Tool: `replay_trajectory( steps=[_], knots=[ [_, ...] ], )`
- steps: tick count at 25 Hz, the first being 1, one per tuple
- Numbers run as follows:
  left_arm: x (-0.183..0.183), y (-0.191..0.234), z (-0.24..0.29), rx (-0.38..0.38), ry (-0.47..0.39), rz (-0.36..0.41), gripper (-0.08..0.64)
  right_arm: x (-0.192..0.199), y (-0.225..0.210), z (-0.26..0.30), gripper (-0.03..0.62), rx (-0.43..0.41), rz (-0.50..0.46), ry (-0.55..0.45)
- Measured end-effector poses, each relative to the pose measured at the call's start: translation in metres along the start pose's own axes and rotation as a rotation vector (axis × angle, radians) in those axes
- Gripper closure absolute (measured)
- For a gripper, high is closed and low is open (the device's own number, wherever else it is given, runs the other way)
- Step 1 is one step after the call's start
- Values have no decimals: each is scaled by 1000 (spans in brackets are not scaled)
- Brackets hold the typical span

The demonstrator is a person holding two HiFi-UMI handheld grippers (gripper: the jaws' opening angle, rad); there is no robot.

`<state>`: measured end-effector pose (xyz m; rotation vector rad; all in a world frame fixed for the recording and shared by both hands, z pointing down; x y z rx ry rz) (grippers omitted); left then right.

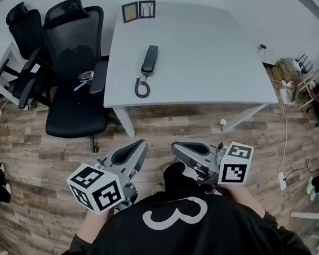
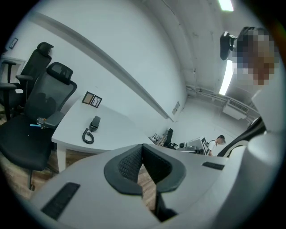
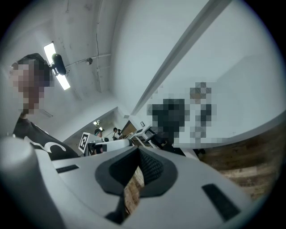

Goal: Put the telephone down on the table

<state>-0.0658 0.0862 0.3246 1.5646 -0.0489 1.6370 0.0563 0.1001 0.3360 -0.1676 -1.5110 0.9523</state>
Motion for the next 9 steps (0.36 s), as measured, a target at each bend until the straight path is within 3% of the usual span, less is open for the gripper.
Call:
replay_trajectory(
  steps=[9],
  knots=[
    [5, -6, 21, 43, 27, -41, 548, 3, -14, -13, 588, 25, 23, -14]
  ],
)
Point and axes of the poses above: the fingertips, and each gripper's own axes: z forward along the fingers, y to its left, x out of its underside, the point moved 3 cm from there along -z, backward along the fingers, and after that the axes turned 2 degrees about z, right-handed, at the moved point
